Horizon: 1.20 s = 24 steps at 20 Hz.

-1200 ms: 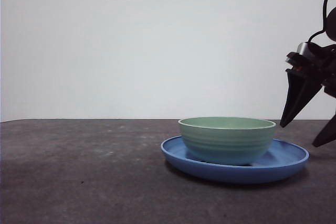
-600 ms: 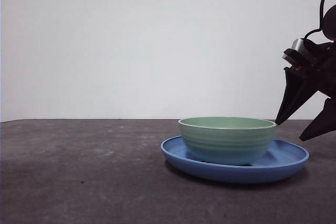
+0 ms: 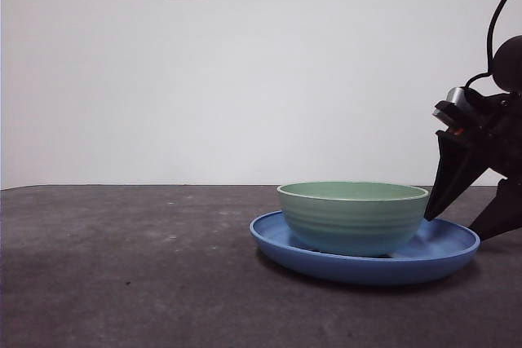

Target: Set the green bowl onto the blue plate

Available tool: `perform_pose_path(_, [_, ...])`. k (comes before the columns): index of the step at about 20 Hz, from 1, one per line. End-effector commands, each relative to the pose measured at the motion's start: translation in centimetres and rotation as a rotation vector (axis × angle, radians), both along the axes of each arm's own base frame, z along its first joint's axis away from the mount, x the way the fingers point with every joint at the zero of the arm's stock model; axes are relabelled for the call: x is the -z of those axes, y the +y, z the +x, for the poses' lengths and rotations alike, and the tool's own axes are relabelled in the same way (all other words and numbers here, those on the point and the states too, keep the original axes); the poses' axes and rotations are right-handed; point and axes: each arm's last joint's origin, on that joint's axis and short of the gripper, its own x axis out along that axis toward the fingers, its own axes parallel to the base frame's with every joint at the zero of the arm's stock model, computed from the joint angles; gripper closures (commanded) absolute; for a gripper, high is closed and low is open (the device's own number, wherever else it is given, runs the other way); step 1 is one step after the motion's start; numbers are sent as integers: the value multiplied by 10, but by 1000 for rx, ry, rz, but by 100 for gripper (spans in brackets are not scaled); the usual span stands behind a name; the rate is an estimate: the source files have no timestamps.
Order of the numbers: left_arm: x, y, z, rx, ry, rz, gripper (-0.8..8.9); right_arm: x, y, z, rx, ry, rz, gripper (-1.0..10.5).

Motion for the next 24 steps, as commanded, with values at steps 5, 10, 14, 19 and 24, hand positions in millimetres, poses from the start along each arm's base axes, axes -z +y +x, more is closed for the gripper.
perform_pose_path(5, [-3,-1,0,12,-8,-14,134,15,2,7,-12,47,1,898])
perform_pose_path(10, [-3,-1,0,12,-7,-13,134,13,2,8,13,59,3,939])
perform_pose_path(14, [-3,-1,0,12,-7,-13,134,-8,4,19,16,76,-2,939])
perform_pose_path(19, [-2,-1,0,12,-7,-13,134,-41,25,31,-25,76,2,939])
perform_pose_path(24, [-3,-1,0,12,-7,-13,134,-49,62,30,-71,67,23,939])
